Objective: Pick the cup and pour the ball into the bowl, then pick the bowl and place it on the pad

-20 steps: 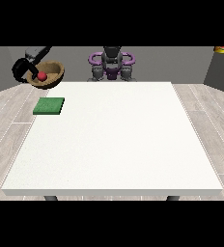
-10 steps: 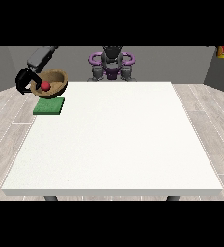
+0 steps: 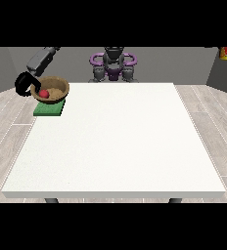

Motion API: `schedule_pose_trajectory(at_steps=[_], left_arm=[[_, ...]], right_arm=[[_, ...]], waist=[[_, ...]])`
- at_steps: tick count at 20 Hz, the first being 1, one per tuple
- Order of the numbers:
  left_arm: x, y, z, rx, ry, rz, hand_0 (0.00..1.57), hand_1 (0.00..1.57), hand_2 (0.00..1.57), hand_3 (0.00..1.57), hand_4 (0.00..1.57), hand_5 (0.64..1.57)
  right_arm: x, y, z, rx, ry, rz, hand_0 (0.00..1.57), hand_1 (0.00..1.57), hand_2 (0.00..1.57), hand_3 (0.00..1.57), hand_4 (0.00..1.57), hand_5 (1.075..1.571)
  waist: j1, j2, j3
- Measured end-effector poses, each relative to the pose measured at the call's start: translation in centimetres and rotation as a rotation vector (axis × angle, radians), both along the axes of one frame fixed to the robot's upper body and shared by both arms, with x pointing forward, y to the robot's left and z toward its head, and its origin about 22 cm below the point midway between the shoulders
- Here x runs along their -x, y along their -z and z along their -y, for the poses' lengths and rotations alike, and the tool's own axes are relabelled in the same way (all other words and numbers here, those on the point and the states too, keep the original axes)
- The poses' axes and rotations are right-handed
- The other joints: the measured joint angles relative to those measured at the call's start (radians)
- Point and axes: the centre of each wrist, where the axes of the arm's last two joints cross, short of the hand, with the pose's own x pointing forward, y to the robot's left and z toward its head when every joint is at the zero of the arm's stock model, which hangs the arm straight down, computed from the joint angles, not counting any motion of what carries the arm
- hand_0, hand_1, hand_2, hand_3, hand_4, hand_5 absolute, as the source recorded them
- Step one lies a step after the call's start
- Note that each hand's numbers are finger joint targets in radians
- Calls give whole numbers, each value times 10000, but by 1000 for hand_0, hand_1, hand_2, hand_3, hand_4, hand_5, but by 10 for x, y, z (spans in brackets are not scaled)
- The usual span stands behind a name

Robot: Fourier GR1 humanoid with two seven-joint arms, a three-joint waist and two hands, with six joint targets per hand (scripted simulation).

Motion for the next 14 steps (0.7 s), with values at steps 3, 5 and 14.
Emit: schedule_pose_trajectory(at_steps=[3, 5, 14], left_arm=[[2, -8, -3, -18, 66, 63, 0, 0, 0, 0, 1195, 1560], [6, -14, -11, -9, 27, 133, 0, 0, 0, 0, 1195, 1561], [12, -17, -21, -185, -110, 471, 0, 0, 0, 0, 1191, 1564]], right_arm=[[3, -9, 12, 341, 569, 91, 1555, 1555, 1512, 932, 0, 1554], [4, -17, 19, 445, 801, 260, 1508, 1508, 1412, 824, 0, 1552], [-16, -12, -6, -27, 1182, 1034, 1385, 1385, 1336, 721, 0, 1536]], waist=[[69, 78, 1], [49, 157, -2], [156, 468, -7]])
